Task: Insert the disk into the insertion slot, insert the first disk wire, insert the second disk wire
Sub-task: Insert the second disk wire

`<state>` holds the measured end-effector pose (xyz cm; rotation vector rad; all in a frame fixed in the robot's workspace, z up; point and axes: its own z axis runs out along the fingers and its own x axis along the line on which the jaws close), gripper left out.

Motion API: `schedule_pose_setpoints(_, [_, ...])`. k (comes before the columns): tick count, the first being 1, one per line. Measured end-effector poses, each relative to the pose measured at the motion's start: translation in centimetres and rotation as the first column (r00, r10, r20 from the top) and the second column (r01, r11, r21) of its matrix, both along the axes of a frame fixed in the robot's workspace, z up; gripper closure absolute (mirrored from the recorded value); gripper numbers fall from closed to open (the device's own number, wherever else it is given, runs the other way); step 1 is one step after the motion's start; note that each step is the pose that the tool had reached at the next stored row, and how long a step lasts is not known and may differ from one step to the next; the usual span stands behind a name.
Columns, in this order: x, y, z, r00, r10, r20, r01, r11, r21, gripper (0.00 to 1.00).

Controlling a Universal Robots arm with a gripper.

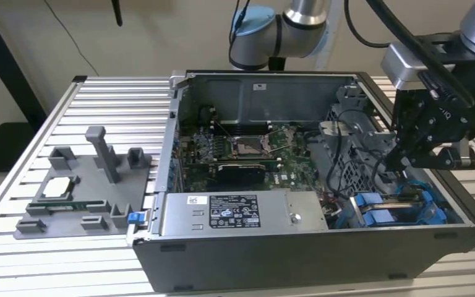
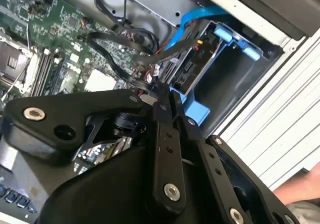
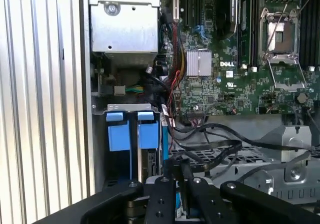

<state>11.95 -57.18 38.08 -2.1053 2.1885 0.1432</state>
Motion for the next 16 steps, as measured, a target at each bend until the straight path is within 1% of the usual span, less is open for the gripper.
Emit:
schedule_pose_setpoints(4, [0.0, 0.0, -0.01, 1.0, 0.0, 0.0001, 0.0, 1.0, -0.0002, 1.0])
schedule_pose_setpoints(7, [0.0, 0.0, -0.15, 1.0, 0.0, 0.0001, 0.0, 1.0, -0.0021, 1.0])
schedule_pose_setpoints(11, [0.0, -0.01, -0.59, 1.0, 0.0, 0.0001, 0.0, 1.0, -0.0076, 1.0])
schedule_pose_setpoints(16, [0.0, -0.01, -1.32, 1.0, 0.0, 0.0011, 0.0, 0.9999, -0.0111, 1.0])
